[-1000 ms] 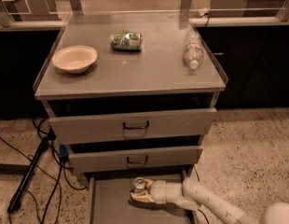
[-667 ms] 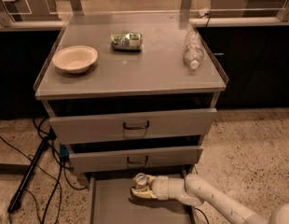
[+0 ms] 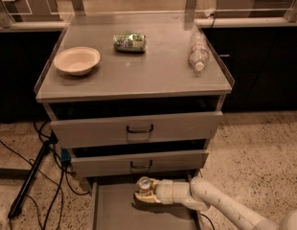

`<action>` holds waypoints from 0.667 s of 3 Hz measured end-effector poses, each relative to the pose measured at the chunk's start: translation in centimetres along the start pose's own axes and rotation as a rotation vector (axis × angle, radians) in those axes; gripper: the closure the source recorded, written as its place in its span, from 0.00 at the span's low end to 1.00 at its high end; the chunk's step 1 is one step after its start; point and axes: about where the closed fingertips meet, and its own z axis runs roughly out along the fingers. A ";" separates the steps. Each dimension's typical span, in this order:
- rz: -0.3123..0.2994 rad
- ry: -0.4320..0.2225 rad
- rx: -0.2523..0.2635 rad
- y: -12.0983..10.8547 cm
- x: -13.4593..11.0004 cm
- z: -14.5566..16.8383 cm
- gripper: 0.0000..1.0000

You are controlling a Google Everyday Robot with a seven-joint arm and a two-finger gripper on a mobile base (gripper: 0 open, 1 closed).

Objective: Pick redbull can from bottom drawer and place on counter

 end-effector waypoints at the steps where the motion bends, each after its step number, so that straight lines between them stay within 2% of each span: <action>1: -0.005 0.022 0.011 0.7 -3.5 -1.8 1.00; 2: -0.040 0.044 0.034 3.3 -8.6 -4.8 1.00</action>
Offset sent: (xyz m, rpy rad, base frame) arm -0.0382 -0.0221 0.0917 -0.0707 0.0192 -0.0242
